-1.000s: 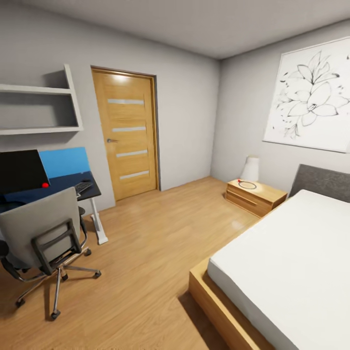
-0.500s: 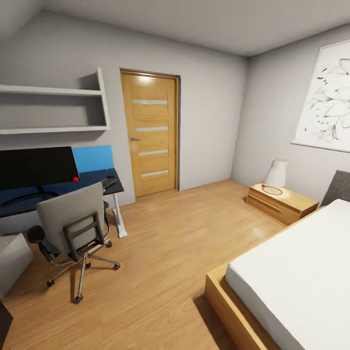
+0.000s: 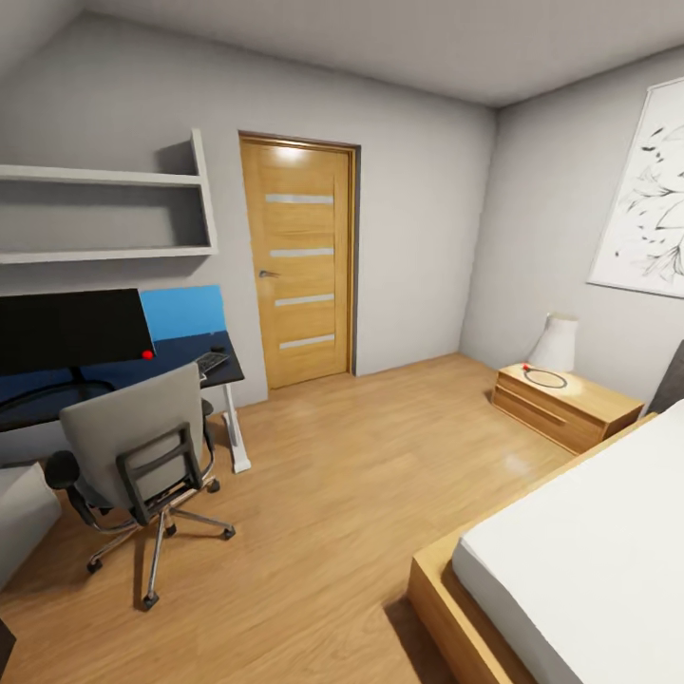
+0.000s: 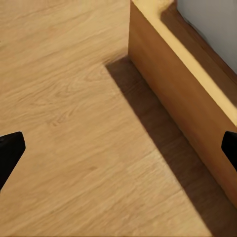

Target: In the bedroom, organize the workspace by keeping the computer under the desk, ensuring the monitor is on the desk, placing the keyboard on the desk next to the monitor, placing the mouse on the desk next to the keyboard, moving the folder from the swivel chair onto the desk next to the mouse, stacking the notebook on top of the folder with the pen on top of the notebook, and positioning the swivel chair next to the desk.

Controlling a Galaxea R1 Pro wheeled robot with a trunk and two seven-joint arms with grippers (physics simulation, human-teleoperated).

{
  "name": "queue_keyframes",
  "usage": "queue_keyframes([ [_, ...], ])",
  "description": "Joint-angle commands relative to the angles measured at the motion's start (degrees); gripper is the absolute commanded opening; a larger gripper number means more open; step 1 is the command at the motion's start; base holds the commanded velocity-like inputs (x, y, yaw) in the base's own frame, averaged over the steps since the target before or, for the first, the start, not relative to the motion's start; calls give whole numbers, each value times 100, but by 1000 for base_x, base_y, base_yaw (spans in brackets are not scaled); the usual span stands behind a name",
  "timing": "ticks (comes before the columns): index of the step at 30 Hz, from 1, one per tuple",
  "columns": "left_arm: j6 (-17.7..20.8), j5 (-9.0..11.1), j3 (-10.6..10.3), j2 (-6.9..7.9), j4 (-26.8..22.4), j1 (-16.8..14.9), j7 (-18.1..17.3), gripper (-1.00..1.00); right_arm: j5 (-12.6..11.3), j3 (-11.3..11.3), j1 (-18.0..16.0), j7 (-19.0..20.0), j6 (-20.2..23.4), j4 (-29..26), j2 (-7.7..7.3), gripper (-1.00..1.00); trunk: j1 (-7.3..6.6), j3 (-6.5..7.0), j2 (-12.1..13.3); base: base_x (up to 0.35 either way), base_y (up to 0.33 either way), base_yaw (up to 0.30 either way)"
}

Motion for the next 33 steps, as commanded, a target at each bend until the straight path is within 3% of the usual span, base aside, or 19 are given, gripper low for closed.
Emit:
queue_keyframes([
  [1, -15, -9, 21, -3, -1, -2, 4, 100, -13, 23, -4, -28, -17, -1, -2, 100, 1, -7, -5, 5, 0, 0],
  [8, -13, -9, 18, -3, -1, -2, 4, 100, -13, 24, -5, -27, -18, 2, -3, 100, 1, -7, -5, 100, 0, 0],
  [33, 40, -6, 13, -32, 8, -2, 4, 100, -13, 24, -4, -27, -18, -4, 2, 100, 1, -7, -5, 307, 0, 0],
])
